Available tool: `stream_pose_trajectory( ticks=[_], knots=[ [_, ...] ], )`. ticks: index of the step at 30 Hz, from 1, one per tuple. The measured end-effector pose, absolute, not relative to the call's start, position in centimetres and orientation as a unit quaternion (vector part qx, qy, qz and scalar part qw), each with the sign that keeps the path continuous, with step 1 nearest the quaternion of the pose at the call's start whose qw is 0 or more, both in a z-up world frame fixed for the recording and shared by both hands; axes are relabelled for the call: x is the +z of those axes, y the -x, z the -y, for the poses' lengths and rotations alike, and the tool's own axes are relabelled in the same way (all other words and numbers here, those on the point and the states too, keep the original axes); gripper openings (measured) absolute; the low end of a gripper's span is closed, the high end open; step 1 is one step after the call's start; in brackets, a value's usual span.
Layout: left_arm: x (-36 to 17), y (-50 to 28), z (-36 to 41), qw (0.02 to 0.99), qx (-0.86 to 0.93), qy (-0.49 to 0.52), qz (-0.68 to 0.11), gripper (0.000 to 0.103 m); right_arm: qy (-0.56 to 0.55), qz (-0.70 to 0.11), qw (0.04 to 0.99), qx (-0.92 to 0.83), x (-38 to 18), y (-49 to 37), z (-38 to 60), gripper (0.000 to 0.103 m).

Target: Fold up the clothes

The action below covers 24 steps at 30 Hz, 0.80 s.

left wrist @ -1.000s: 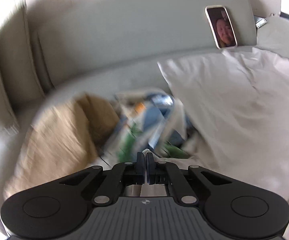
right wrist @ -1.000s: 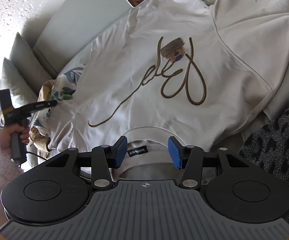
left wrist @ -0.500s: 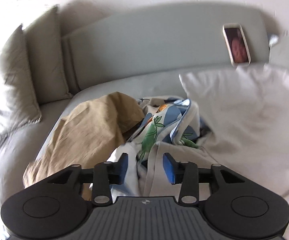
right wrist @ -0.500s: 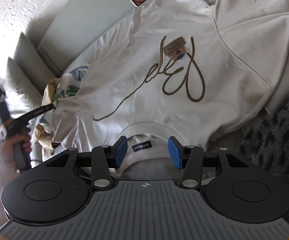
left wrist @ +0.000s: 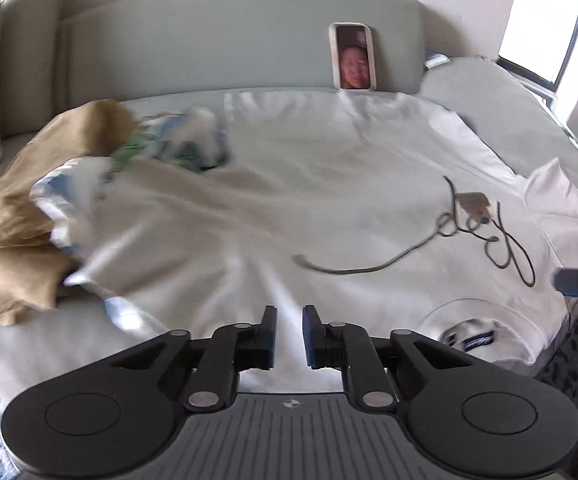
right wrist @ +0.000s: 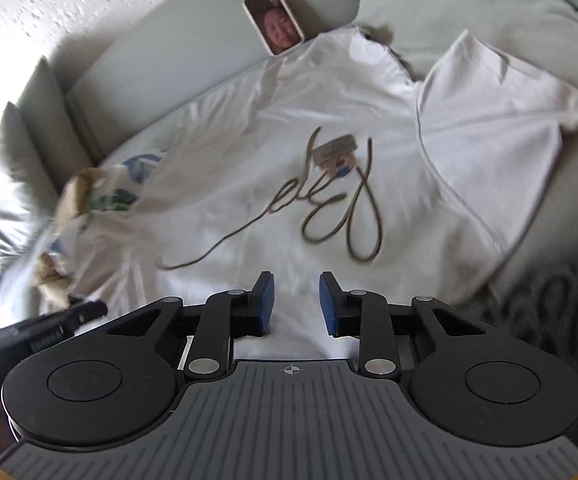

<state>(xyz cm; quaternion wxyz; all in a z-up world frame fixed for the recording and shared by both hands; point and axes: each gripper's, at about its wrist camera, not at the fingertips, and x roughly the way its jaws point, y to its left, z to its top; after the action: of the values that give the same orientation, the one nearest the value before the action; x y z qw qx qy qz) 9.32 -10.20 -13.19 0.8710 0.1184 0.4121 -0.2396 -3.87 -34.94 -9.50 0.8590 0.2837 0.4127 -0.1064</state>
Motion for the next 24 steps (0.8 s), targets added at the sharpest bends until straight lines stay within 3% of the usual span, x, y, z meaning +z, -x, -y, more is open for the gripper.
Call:
stream_pose_trajectory(
  ticks=[2, 3, 5, 8, 14, 15, 16, 19, 20, 21, 24],
  knots=[
    [-14.7, -9.0, 12.2, 0.874, -0.225, -0.151, -0.403, 0.013, -0.254, -0.421, 0.862, -0.123, -10.2, 2.8, 34.9, 0.05],
    [-15.5, -8.8, 13.0, 0.871, -0.224, -0.17, -0.404, 0.013, -0.238, -0.425, 0.863, -0.131, -10.6, 2.3, 34.9, 0.052],
    [-17.4, -8.1, 13.5, 0.851, -0.227, -0.202, -0.428, 0.009, -0.203, -0.454, 0.856, -0.144, -12.3, 1.6, 34.8, 0.054],
    [-18.7, -4.7, 13.8, 0.842, -0.24, -0.292, -0.385, 0.0, -0.145, -0.503, 0.842, -0.131, -14.8, 1.9, 33.6, 0.054],
    [-18.3, -3.9, 12.1, 0.839, -0.245, -0.268, -0.406, 0.0, -0.121, -0.537, 0.829, -0.099, -15.5, 4.1, 32.5, 0.053],
    [-17.7, -4.3, 11.7, 0.839, -0.242, -0.247, -0.42, 0.002, -0.12, -0.534, 0.831, -0.1, -15.3, 4.3, 32.5, 0.051],
    [-17.0, -4.6, 11.2, 0.84, -0.238, -0.222, -0.433, 0.016, -0.13, -0.534, 0.829, -0.101, -14.7, 4.5, 32.5, 0.05],
    [-14.2, -4.5, 9.5, 0.854, -0.239, -0.173, -0.429, 0.026, -0.182, -0.505, 0.841, -0.069, -11.7, 5.4, 32.4, 0.048],
    [-13.3, -4.5, 9.2, 0.86, -0.238, -0.165, -0.42, 0.031, -0.184, -0.493, 0.848, -0.059, -10.5, 5.6, 32.4, 0.051],
    [-12.5, -4.7, 9.1, 0.867, -0.235, -0.156, -0.411, 0.043, -0.185, -0.481, 0.856, -0.049, -9.4, 5.8, 32.3, 0.056],
    [-10.8, -5.5, 10.5, 0.879, -0.24, -0.13, -0.392, 0.045, -0.173, -0.454, 0.873, -0.046, -6.8, 4.7, 32.1, 0.057]
  ],
)
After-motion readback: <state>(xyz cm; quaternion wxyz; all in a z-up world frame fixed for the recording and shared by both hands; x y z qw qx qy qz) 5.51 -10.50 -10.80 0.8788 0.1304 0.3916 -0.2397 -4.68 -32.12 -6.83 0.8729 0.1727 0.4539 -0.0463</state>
